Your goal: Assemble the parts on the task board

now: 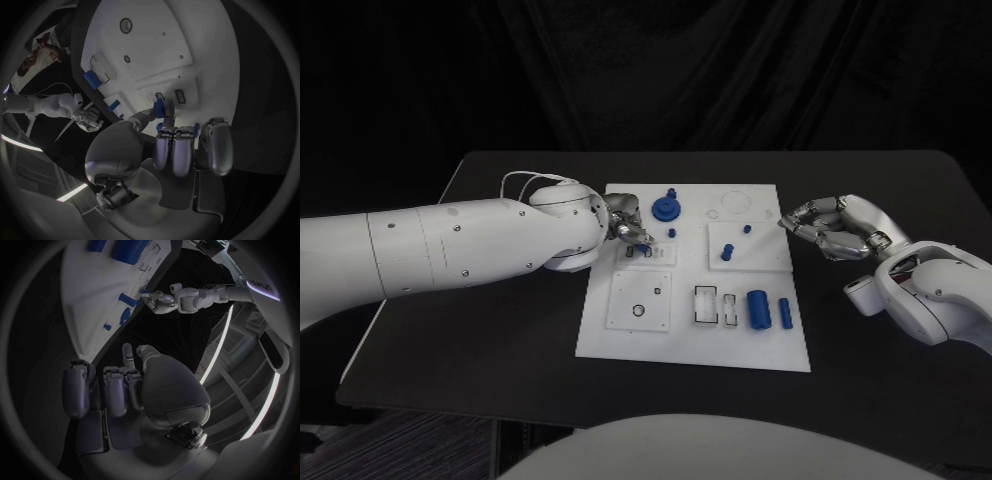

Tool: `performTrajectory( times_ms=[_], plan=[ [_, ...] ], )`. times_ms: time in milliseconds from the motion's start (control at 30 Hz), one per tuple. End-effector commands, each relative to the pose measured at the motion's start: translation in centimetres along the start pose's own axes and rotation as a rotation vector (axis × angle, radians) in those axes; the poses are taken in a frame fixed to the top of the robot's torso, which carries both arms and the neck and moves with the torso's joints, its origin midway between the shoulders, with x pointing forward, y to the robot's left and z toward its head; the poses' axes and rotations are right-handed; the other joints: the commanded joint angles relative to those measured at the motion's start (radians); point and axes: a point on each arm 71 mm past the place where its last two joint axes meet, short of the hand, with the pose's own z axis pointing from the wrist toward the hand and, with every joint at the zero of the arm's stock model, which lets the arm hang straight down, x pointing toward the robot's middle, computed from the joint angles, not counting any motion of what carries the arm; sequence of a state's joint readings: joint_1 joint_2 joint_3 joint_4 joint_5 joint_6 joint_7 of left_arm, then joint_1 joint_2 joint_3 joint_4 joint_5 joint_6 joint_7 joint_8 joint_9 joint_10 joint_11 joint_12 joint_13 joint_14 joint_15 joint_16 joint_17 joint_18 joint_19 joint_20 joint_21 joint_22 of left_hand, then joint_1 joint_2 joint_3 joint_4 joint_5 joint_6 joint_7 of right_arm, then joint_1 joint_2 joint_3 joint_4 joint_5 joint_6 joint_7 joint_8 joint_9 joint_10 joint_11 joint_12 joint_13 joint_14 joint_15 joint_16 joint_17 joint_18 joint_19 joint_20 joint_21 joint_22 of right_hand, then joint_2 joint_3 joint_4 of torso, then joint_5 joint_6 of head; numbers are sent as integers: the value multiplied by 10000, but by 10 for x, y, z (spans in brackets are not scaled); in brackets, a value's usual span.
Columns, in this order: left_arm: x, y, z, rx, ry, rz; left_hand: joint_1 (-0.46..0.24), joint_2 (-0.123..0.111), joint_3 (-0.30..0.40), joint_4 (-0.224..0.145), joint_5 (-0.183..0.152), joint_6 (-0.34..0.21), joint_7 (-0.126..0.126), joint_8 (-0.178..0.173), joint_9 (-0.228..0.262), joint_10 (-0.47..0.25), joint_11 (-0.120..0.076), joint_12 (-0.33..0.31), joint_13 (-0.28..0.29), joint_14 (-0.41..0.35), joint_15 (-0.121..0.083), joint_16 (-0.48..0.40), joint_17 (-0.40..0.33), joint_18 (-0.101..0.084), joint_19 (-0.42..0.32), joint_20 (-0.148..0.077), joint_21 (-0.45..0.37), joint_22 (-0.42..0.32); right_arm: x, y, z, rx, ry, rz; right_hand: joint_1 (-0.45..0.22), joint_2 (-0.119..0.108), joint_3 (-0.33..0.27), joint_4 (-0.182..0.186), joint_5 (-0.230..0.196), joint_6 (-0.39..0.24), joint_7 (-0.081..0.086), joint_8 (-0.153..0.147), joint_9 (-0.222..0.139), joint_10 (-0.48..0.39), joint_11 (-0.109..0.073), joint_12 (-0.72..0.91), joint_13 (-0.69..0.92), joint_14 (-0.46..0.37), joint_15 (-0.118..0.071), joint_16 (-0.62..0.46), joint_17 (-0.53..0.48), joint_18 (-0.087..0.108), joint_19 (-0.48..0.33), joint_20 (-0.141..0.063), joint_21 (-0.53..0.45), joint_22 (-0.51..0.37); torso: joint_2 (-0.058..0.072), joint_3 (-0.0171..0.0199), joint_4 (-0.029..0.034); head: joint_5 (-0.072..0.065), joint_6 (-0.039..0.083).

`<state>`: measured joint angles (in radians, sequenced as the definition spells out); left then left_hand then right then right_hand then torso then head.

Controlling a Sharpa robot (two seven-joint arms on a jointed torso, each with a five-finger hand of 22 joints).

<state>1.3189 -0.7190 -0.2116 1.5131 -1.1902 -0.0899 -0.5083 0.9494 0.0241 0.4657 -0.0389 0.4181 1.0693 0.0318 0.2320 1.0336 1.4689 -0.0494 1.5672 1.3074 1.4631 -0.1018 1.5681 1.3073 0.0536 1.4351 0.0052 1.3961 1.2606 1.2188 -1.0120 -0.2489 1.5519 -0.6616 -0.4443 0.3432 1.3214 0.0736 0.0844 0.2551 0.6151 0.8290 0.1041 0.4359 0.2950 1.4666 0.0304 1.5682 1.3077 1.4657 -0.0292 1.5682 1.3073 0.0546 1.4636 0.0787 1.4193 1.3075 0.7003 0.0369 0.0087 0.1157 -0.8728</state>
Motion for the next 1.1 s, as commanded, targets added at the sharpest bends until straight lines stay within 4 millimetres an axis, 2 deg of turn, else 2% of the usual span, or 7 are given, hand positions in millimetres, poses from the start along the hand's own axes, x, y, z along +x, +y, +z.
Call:
performTrajectory(
  times_ms=[33,400,567,1100],
  plan=[
    [-2,-2,0,304,-498,-262,-62,88,59,19,53,161,-169,9,6,1019,-64,36,2634,1077,-63,27,2635,193,-88,-10,-48,-24,1,-2,0,183,83,38,116,5,53,3,43,-67,1,55,9,1042,-19,26,2631,1051,-54,26,2635,-123,208,-45,-52,2074,0,-1,8,-6,2],
    [4,2,-1,381,-912,-663,-114,133,72,74,32,163,-163,-19,0,1019,-64,36,2634,1077,-65,27,2635,204,-110,-12,-88,-75,2,-1,-1,184,74,41,133,3,66,-10,53,-75,1,64,9,1042,-19,26,2631,1051,-54,26,2635,-122,206,-44,-55,2073,-13,25,-5,1,2],
    [9,3,-2,415,-1019,-810,-119,145,77,83,29,170,-166,-20,0,1019,-64,36,2634,1077,-65,27,2635,210,-121,-13,-104,-99,1,-1,-1,183,68,43,133,3,66,-10,53,-75,1,64,9,1042,-19,26,2631,1051,-54,26,2635,-122,206,-44,-55,2073,-3,10,-4,10,2],
    [17,7,-2,371,-962,-926,-173,174,71,143,10,195,-166,-31,0,1019,-62,36,2634,1077,-64,27,2635,214,-127,-14,-126,-119,1,-1,-2,165,33,35,157,-8,81,-30,79,-84,1,81,10,1042,-19,26,2631,1051,-54,26,2635,-122,206,-44,-53,2073,-7,15,-7,28,2]
  ],
)
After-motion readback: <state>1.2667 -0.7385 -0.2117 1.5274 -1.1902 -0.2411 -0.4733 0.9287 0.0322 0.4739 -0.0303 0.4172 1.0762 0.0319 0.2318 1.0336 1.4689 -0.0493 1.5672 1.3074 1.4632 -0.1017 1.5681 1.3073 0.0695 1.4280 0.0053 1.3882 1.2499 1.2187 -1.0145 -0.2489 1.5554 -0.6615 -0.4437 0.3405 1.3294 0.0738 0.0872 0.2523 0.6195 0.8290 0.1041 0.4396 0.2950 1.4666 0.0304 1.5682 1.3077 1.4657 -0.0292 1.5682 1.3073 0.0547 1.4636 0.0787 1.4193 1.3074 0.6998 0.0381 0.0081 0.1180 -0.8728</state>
